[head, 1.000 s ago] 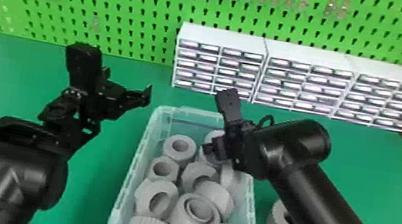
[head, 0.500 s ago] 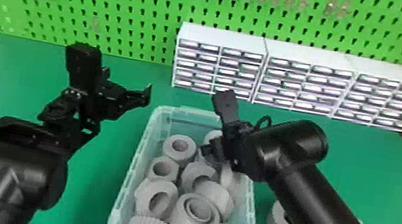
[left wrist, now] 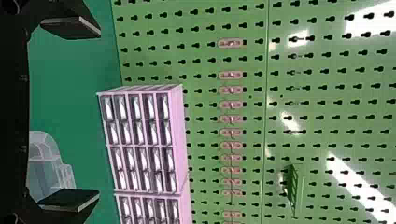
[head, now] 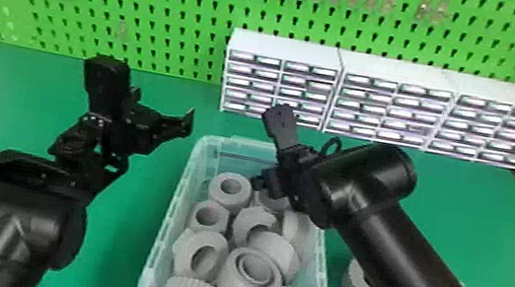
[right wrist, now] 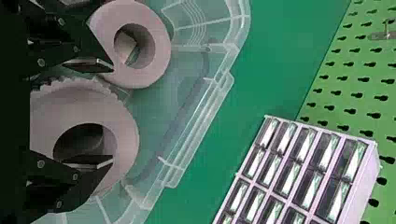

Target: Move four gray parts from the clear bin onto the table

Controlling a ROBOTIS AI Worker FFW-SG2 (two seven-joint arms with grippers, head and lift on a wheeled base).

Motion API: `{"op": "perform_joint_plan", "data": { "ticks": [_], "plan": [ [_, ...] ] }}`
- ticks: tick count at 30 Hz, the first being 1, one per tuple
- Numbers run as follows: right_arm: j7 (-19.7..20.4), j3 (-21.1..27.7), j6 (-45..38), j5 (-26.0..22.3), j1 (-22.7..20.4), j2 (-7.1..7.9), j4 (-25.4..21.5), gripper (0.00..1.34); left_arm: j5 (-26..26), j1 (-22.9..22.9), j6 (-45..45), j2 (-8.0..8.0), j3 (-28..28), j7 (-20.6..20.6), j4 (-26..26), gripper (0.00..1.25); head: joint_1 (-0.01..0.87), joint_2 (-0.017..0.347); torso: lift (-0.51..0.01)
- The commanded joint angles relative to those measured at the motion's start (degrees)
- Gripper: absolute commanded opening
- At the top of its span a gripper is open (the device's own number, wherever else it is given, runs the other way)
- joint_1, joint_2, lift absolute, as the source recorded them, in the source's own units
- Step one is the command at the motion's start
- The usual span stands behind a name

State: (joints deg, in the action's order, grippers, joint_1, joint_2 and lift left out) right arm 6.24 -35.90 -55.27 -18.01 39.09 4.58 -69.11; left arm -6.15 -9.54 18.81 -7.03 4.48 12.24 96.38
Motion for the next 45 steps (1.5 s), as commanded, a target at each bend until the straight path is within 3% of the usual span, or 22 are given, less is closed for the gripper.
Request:
{"op": "perform_joint_plan", "data": {
  "ticks": [1,28,45],
  "plan": [
    [0.0,-0.3,0.5,-0.1,-0.2,0.08,0.6,0.78,0.0,0.0,0.0,0.00,0.0,0.0,0.0,1.17,0.686,0.026,-0.050],
    [-1.8,-0.8,4.4,-0.4,-0.3,-0.10,5.9,0.78,0.0,0.0,0.0,0.00,0.0,0.1,0.0,1.17,0.686,0.026,-0.050],
    [-2.5,-1.1,4.6,0.2,-0.2,-0.19,6.3,0.73,0.0,0.0,0.0,0.00,-0.1,0.0,-0.1,1.17,0.686,0.026,-0.050]
  ]
}}
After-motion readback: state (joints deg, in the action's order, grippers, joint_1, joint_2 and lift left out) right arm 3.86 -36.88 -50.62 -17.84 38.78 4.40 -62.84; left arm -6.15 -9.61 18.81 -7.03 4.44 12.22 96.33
